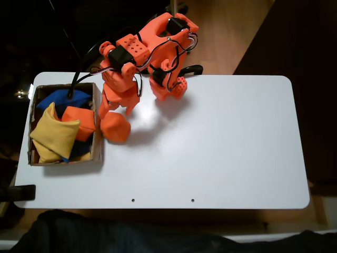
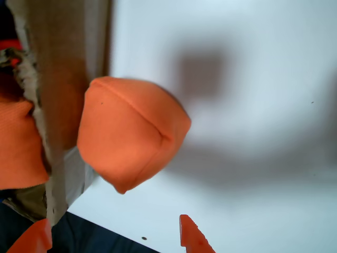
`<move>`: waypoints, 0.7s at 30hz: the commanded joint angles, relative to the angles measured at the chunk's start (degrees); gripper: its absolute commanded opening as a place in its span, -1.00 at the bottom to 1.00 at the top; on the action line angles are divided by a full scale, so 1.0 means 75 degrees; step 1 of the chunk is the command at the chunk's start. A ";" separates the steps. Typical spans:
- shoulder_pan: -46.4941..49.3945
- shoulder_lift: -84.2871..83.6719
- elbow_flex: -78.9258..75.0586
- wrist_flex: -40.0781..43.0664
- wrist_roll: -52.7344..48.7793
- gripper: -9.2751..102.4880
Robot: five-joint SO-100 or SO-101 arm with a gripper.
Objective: Grasp a bag and put it in the box.
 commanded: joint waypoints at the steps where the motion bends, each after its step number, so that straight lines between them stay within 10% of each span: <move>1: -0.0035 -0.0012 -0.0387 -0.0035 0.0023 0.03; 21: 0.0094 -0.0891 -0.0656 -0.0117 -0.0223 0.05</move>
